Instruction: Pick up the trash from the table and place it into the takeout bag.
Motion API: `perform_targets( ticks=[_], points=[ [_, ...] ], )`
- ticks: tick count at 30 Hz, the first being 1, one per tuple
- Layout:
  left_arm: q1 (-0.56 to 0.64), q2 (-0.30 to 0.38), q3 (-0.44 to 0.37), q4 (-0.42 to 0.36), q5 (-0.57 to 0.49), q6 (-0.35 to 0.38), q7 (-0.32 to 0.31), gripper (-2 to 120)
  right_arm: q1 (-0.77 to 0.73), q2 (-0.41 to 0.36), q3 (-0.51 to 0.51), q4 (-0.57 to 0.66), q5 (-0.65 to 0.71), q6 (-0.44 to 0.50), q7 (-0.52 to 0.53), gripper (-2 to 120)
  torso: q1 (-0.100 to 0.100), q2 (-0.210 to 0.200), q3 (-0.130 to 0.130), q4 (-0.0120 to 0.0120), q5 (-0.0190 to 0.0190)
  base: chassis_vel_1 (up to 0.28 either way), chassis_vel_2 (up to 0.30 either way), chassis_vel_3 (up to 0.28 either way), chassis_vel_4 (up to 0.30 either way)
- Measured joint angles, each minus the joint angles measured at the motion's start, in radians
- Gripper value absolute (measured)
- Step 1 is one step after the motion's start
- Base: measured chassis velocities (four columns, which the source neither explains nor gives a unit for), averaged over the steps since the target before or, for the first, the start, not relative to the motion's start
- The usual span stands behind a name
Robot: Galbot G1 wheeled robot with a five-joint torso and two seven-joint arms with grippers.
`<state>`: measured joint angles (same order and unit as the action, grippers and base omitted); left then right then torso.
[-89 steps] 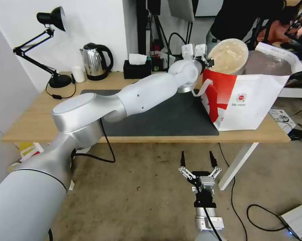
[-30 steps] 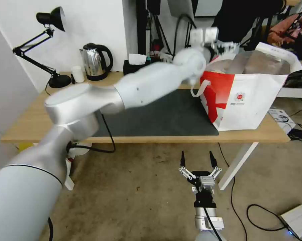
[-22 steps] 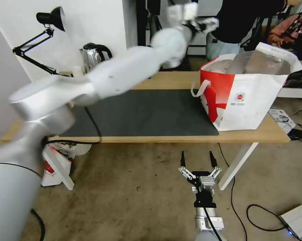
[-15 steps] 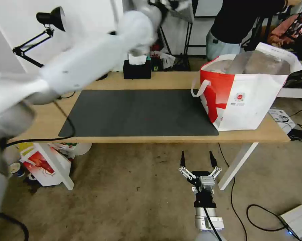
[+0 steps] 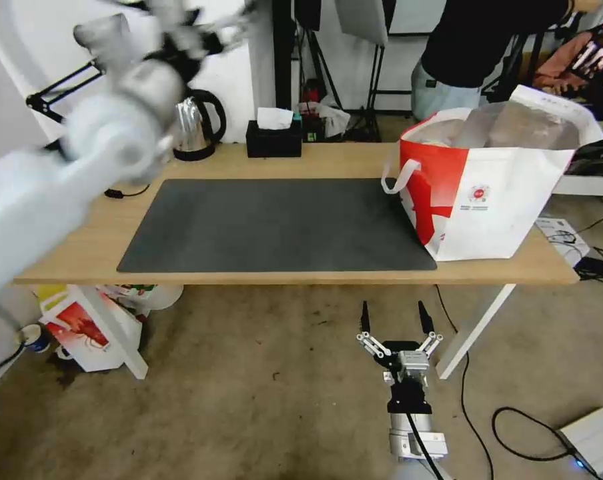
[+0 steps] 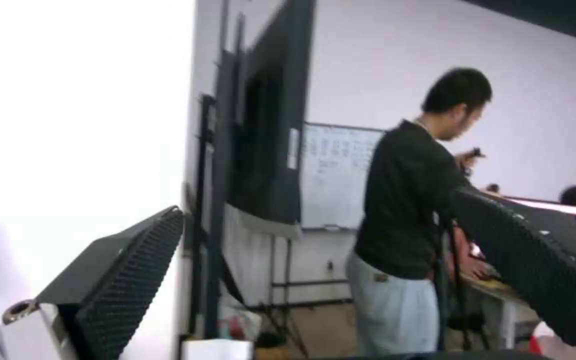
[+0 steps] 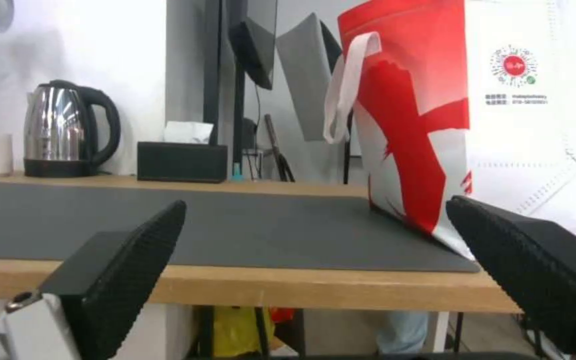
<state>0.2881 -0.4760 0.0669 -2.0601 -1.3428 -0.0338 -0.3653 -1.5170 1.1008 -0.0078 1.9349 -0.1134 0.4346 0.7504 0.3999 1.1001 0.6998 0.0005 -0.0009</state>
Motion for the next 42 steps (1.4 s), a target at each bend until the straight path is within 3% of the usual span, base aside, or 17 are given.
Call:
perform_targets(
  ticks=[2, 6, 8, 14, 16, 18, 25, 32, 34, 35, 36, 39, 42],
  points=[
    [0.225, 0.031, -0.15, -0.083, 0.041, -0.018, 0.009, 100, 0.0, 0.0, 0.0, 0.0, 0.0, 0.0, 0.0, 100, 0.0, 0.0, 0.0, 0.0007, 0.0006, 0.0, 0.0, 0.0, 0.0],
    [0.343, 0.015, -0.179, -0.134, 0.05, -0.021, 0.009, 100, 0.0, 0.0, 0.0, 0.0, 0.0, 0.0, 0.0, 100, 0.0, 0.0, 0.0, -0.0016, 0.0, 0.0, 0.0, 0.0, 0.0],
    [0.349, 0.008, -0.182, -0.144, 0.058, -0.021, 0.007, 100, 0.0, 0.0, 0.0, 0.0, 0.0, 0.0, 0.0, 100, 0.0, 0.0, 0.0, -0.0013, 0.0011, 0.0, 0.0, 0.0, 0.0],
    [0.42, -0.08, -0.204, -0.173, 0.172, -0.025, 0.009, 100, 0.0, 0.0, 0.0, 0.0, 0.0, 0.0, 0.0, 100, 0.0, 0.0, 0.0, -0.0012, 0.0012, 0.0, 0.0, 0.0, 0.0],
    [0.511, -0.131, -0.252, -0.196, 0.242, -0.026, 0.022, 100, 0.0, 0.0, 0.0, 0.0, 0.0, 0.0, 0.0, 100, 0.0, 0.0, 0.0, -0.0002, 0.0008, 0.0, 0.0, 0.0, 0.0],
    [0.527, -0.141, -0.261, -0.2, 0.254, -0.026, 0.024, 100, 0.0, 0.0, 0.0, 0.0, 0.0, 0.0, 0.0, 100, 0.0, 0.0, 0.0, -0.0003, 0.0009, 0.0, 0.0, 0.0, 0.0],
    [0.737, -0.269, -0.405, -0.255, 0.468, -0.036, 0.081, 100, 0.0, 0.0, 0.0, 0.0, 0.0, 0.0, 0.0, 100, 0.0, 0.0, 0.0, -0.0006, 0.001, 0.0, 0.0, 0.0, 0.0],
    [0.87, -0.349, -0.509, -0.3, 0.577, -0.039, 0.124, 100, 0.0, 0.0, 0.0, 0.0, 0.0, 0.0, 0.0, 100, 0.0, 0.0, 0.0, -0.0004, 0.0008, 0.0, 0.0, 0.0, 0.0],
    [0.923, -0.405, -0.538, -0.305, 0.639, -0.047, 0.149, 100, 0.0, 0.0, 0.0, 0.0, 0.0, 0.0, 0.0, 100, 0.0, 0.0, 0.0, -0.0008, 0.0012, 0.0, 0.0, 0.0, 0.0],
    [0.971, -0.468, -0.555, -0.306, 0.687, -0.055, 0.174, 100, 0.0, 0.0, 0.0, 0.0, 0.0, 0.0, 0.0, 100, 0.0, 0.0, 0.0, -0.0004, 0.001, 0.0, 0.0, 0.0, 0.0],
    [0.971, -0.468, -0.555, -0.306, 0.687, -0.055, 0.174, 100, 0.0, 0.0, 0.0, 0.0, 0.0, 0.0, 0.0, 100, 0.0, 0.0, 0.0, -0.0004, 0.001, 0.0, 0.0, 0.0, 0.0],
    [1.048, -0.572, -0.562, -0.304, 0.777, -0.08, 0.223, 100, 0.0, 0.0, 0.0, 0.0, 0.0, 0.0, 0.0, 100, 0.0, 0.0, 0.0, -0.0006, 0.0008, 0.0, 0.0, 0.0, 0.0],
    [1.091, -0.604, -0.568, -0.297, 0.809, -0.097, 0.256, 100, 0.0, 0.0, 0.0, 0.0, 0.0, 0.0, 0.0, 100, 0.0, 0.0, 0.0, -0.0006, 0.0008, 0.0, 0.0, 0.0, 0.0]
  ],
)
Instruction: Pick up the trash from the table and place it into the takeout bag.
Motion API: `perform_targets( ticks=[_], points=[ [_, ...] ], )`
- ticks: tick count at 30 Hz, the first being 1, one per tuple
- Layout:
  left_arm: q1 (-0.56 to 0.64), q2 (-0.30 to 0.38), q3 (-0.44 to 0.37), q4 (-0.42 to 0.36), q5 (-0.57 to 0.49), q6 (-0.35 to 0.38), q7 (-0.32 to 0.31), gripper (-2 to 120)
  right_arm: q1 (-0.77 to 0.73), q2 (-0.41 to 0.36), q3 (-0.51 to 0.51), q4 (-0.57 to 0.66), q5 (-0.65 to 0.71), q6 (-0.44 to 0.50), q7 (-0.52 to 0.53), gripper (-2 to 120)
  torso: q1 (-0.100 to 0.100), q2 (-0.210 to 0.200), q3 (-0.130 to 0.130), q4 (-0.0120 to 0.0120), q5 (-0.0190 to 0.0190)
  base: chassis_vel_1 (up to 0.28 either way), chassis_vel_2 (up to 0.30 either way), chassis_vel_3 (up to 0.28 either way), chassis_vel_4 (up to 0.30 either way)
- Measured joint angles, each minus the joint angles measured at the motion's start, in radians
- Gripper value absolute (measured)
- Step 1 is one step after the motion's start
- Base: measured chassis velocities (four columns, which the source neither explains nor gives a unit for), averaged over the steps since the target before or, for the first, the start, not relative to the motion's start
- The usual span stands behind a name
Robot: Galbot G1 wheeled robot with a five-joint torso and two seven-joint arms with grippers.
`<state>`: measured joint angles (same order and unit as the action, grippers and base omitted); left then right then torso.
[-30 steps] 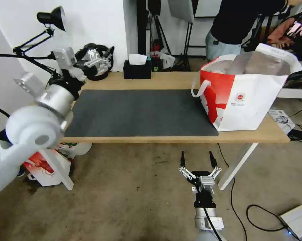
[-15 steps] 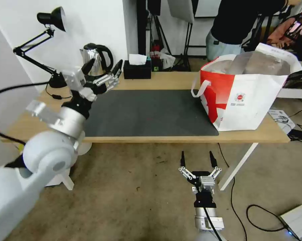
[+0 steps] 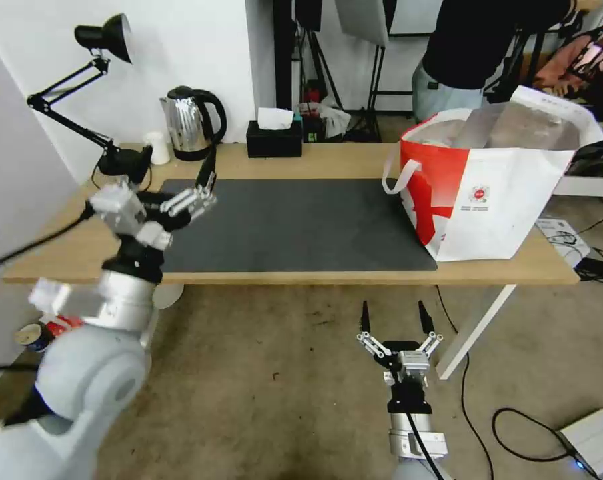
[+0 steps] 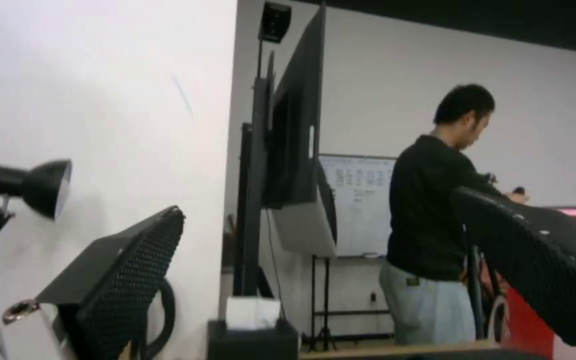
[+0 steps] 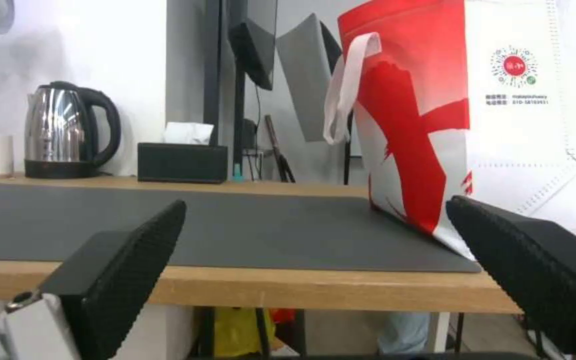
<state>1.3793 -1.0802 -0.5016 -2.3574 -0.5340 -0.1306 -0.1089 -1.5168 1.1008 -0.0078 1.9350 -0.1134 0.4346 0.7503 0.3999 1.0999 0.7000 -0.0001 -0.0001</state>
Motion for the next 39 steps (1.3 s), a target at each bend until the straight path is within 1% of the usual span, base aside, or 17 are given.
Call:
perform_targets(
  ticks=[2, 3, 5, 6, 8, 10, 11, 12, 13, 15, 19, 20, 22, 27, 32, 39],
  points=[
    [0.044, -0.006, -0.023, 0.0, 0.01, -0.011, 0.039, 100, 0.0, 0.0, 0.0, 0.0, 0.0, 0.0, 0.0, 100, 0.0, 0.0, 0.0, 0.0, 0.0004, 0.0, 0.0, 0.0, 0.0],
    [0.044, -0.006, -0.023, 0.0, 0.01, -0.011, 0.039, 100, 0.0, 0.0, 0.0, 0.0, 0.0, 0.0, 0.0, 100, 0.0, 0.0, 0.0, 0.0, 0.0004, 0.0, 0.0, 0.0, 0.0],
    [0.077, -0.005, -0.044, -0.004, 0.01, -0.013, 0.067, 100, 0.0, 0.0, 0.0, 0.0, 0.0, 0.0, 0.0, 100, 0.0, 0.0, 0.0, 0.0003, 0.0001, 0.0, 0.0, 0.0, 0.0],
    [0.077, -0.005, -0.044, -0.004, 0.01, -0.013, 0.067, 100, 0.0, 0.0, 0.0, 0.0, 0.0, 0.0, 0.0, 100, 0.0, 0.0, 0.0, 0.0003, 0.0001, 0.0, 0.0, 0.0, 0.0],
    [0.097, -0.018, -0.05, -0.009, 0.011, -0.013, 0.078, 100, 0.0, 0.0, 0.0, 0.0, 0.0, 0.0, 0.0, 100, 0.0, 0.0, 0.0, -0.0001, 0.0004, 0.0, 0.0, 0.0, 0.0],
    [0.113, -0.04, -0.045, -0.007, 0.041, -0.022, 0.092, 100, 0.0, 0.0, 0.0, 0.0, 0.0, 0.0, 0.0, 100, 0.0, 0.0, 0.0, -0.0001, 0.0001, 0.0, 0.0, 0.0, 0.0],
    [0.141, -0.074, -0.027, -0.005, 0.089, -0.035, 0.109, 100, 0.0, 0.0, 0.0, 0.0, 0.0, 0.0, 0.0, 100, 0.0, 0.0, 0.0, 0.0, 0.0003, 0.0, 0.0, 0.0, 0.0],
    [0.155, -0.093, -0.014, -0.005, 0.112, -0.043, 0.114, 100, 0.0, 0.0, 0.0, 0.0, 0.0, 0.0, 0.0, 100, 0.0, 0.0, 0.0, 0.0001, -0.0001, 0.0, 0.0, 0.0, 0.0],
    [0.155, -0.093, -0.014, -0.005, 0.112, -0.043, 0.114, 100, 0.0, 0.0, 0.0, 0.0, 0.0, 0.0, 0.0, 100, 0.0, 0.0, 0.0, 0.0001, -0.0001, 0.0, 0.0, 0.0, 0.0],
    [0.192, -0.143, 0.019, -0.004, 0.183, -0.064, 0.129, 100, 0.0, 0.0, 0.0, 0.0, 0.0, 0.0, 0.0, 100, 0.0, 0.0, 0.0, 0.0, 0.0002, 0.0, 0.0, 0.0, 0.0],
    [0.209, -0.162, 0.031, 0.002, 0.207, -0.072, 0.131, 100, 0.0, 0.0, 0.0, 0.0, 0.0, 0.0, 0.0, 100, 0.0, 0.0, 0.0, 0.0, 0.0002, 0.0, 0.0, 0.0, 0.0],
    [0.222, -0.169, 0.037, 0.005, 0.214, -0.072, 0.119, 100, 0.0, 0.0, 0.0, 0.0, 0.0, 0.0, 0.0, 100, 0.0, 0.0, 0.0, 0.0, 0.0002, 0.0, 0.0, 0.0, 0.0],
    [0.24, -0.173, 0.044, 0.008, 0.212, -0.047, 0.08, 100, 0.0, 0.0, 0.0, 0.0, 0.0, 0.0, 0.0, 100, 0.0, 0.0, 0.0, 0.0001, 0.0003, 0.0, 0.0, 0.0, 0.0],
    [0.261, -0.177, 0.044, 0.02, 0.222, -0.046, 0.072, 100, 0.0, 0.0, 0.0, 0.0, 0.0, 0.0, 0.0, 100, 0.0, 0.0, 0.0, 0.0001, 0.0002, 0.0, 0.0, 0.0, 0.0],
    [0.282, -0.195, 0.055, 0.043, 0.259, -0.054, 0.073, 100, 0.0, 0.0, 0.0, 0.0, 0.0, 0.0, 0.0, 100, 0.0, 0.0, 0.0, -0.0001, 0.0001, 0.0, 0.0, 0.0, 0.0],
    [0.324, -0.211, 0.041, 0.063, 0.288, -0.09, 0.07, 100, 0.0, 0.0, 0.0, 0.0, 0.0, 0.0, 0.0, 100, 0.0, 0.0, 0.0, 0.0, 0.0001, 0.0, 0.0, 0.0, 0.0]
  ],
)
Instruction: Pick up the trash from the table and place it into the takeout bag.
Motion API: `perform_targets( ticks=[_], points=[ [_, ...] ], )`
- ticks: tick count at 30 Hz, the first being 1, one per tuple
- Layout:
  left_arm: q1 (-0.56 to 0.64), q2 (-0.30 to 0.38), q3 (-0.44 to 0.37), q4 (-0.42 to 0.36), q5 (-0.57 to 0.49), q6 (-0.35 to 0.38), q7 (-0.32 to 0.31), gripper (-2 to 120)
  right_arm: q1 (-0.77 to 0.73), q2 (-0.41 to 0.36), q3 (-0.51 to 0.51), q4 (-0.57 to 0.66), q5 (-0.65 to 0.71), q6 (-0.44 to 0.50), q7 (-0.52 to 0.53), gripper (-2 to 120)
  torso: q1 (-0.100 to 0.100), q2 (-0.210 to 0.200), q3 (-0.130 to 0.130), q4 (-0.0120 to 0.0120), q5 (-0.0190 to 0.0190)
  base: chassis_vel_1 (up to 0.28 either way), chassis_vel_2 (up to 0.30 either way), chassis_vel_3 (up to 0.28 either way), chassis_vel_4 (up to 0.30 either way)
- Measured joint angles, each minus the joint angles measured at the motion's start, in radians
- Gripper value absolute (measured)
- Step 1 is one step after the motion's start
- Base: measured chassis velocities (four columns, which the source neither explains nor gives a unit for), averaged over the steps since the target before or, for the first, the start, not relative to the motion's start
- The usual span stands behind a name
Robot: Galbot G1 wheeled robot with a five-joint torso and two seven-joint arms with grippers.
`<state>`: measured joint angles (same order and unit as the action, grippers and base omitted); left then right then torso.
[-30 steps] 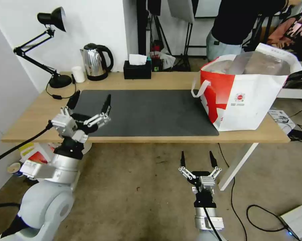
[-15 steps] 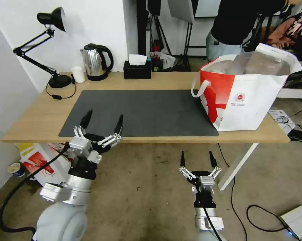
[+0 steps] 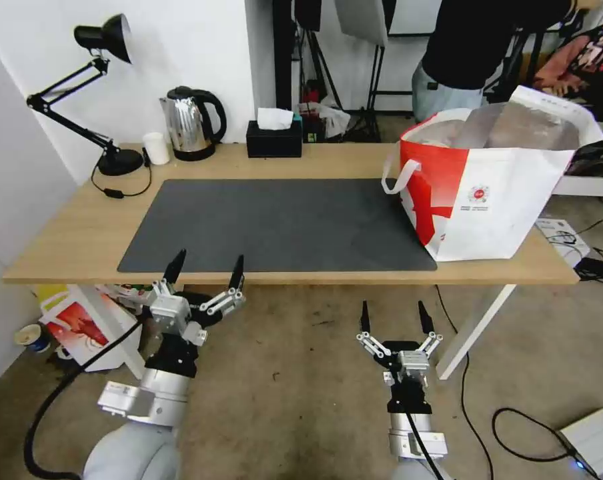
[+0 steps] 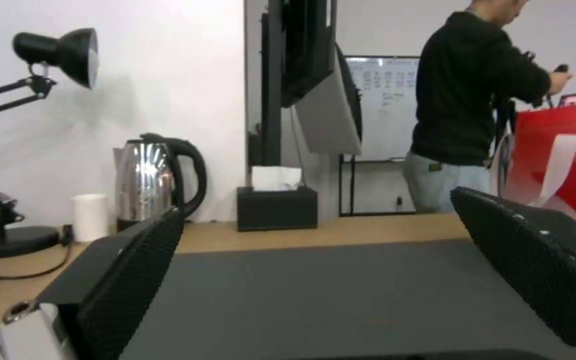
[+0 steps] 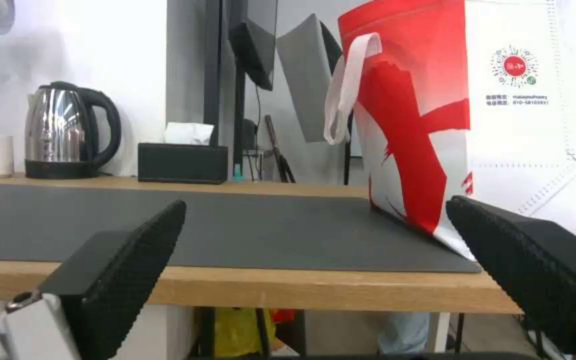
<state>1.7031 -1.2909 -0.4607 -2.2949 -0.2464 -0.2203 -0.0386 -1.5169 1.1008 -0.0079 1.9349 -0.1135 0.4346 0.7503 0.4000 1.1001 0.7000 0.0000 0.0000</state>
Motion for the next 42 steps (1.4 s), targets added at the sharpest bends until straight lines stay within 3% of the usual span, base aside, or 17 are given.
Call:
perform_targets(
  ticks=[6, 18, 27, 42],
  points=[
    [0.034, -0.006, -0.01, 0.018, 0.043, -0.038, -0.013, 100, 0.0, 0.0, 0.0, 0.0, 0.0, 0.0, 0.0, 100, 0.0, 0.0, 0.0, 0.0001, -0.0001, 0.0, 0.0, 0.0, 0.0],
    [0.06, 0.029, -0.035, 0.03, 0.013, -0.034, -0.023, 100, 0.0, 0.0, 0.0, 0.0, 0.0, 0.0, 0.0, 100, 0.0, 0.0, 0.0, -0.0002, 0.0, 0.0, 0.0, 0.0, 0.0],
    [0.077, 0.03, 0.015, 0.071, 0.02, -0.029, -0.026, 100, 0.0, 0.0, 0.0, 0.0, 0.0, 0.0, 0.0, 100, 0.0, 0.0, 0.0, 0.0, 0.0, 0.0, 0.0, 0.0, 0.0],
    [0.094, -0.024, 0.108, 0.161, 0.138, -0.079, -0.149, 100, 0.0, 0.0, 0.0, 0.0, 0.0, 0.0, 0.0, 100, 0.0, 0.0, 0.0, 0.0, 0.0, 0.0, 0.0, 0.0, 0.0]
  ],
)
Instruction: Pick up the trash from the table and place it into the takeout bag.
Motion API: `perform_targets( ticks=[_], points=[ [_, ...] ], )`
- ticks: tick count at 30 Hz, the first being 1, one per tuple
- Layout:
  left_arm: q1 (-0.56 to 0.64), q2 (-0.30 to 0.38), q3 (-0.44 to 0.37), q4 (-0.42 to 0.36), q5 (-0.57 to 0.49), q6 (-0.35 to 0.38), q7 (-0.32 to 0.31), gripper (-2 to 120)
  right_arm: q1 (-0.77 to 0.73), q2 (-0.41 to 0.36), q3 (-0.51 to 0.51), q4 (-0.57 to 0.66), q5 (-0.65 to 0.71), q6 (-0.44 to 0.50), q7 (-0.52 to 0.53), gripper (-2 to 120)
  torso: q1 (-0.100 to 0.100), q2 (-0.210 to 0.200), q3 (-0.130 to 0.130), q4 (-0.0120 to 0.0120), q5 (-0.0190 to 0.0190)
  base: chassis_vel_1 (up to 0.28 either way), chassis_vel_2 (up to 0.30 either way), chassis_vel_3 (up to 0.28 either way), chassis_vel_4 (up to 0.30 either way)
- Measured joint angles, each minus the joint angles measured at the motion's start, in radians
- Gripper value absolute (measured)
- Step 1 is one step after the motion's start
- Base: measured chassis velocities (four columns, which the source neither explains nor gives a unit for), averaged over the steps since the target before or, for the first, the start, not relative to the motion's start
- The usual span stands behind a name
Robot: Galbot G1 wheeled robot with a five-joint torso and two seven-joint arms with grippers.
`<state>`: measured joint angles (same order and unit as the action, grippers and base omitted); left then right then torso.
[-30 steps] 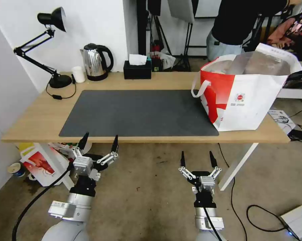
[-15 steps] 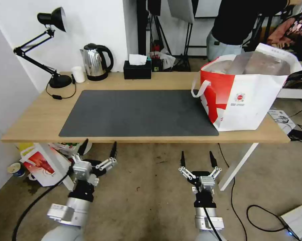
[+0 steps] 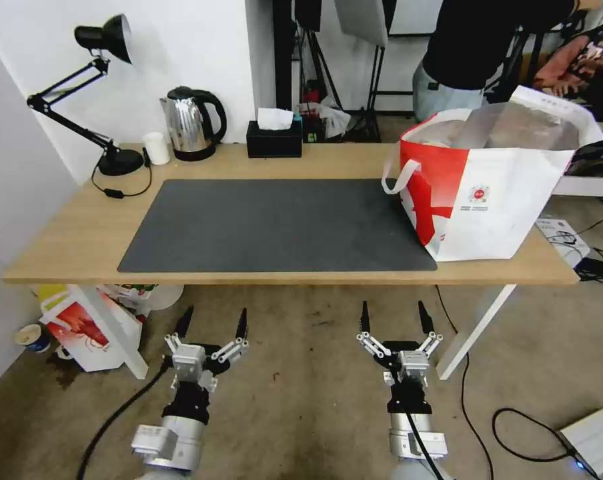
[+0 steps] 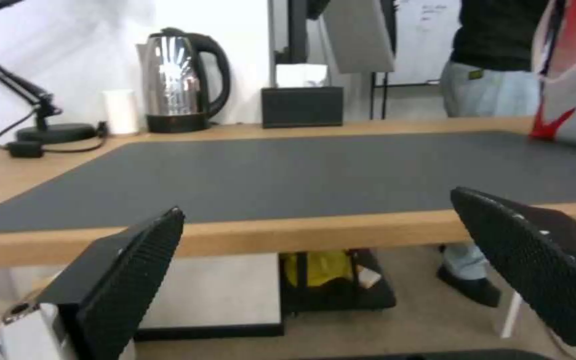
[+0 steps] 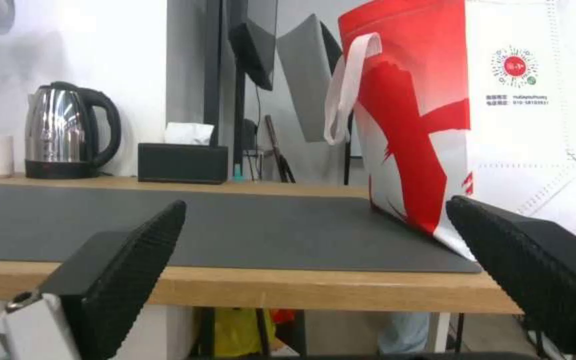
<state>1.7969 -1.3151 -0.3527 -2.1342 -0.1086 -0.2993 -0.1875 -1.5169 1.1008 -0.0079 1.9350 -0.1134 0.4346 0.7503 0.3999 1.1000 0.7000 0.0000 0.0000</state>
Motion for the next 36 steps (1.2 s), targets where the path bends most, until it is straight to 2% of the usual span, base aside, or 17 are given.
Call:
perform_targets(
  ticks=[4, 11, 20, 36],
  points=[
    [0.002, -0.012, 0.007, 0.013, 0.016, -0.006, -0.058, 100, 0.0, 0.0, 0.0, 0.0, 0.0, 0.0, 0.0, 100, 0.0, 0.0, 0.0, 0.0, 0.0, 0.0, 0.0, 0.0, 0.0],
    [0.005, -0.023, 0.004, 0.034, 0.03, -0.023, -0.106, 100, 0.0, 0.0, 0.0, 0.0, 0.0, 0.0, 0.0, 100, 0.0, 0.0, 0.0, -0.0001, 0.0, 0.0, 0.0, 0.0, 0.0],
    [-0.009, -0.029, -0.014, 0.021, 0.014, -0.063, -0.115, 100, 0.0, 0.0, 0.0, 0.0, 0.0, 0.0, 0.0, 100, 0.0, 0.0, 0.0, -0.0001, -0.0001, 0.0, 0.0, 0.0, 0.0],
    [-0.015, -0.027, -0.026, -0.011, 0.002, -0.067, -0.112, 100, 0.0, 0.0, 0.0, 0.0, 0.0, 0.0, 0.0, 100, 0.0, 0.0, 0.0, 0.0, 0.0, 0.0, 0.0, 0.0, 0.0]
  ],
)
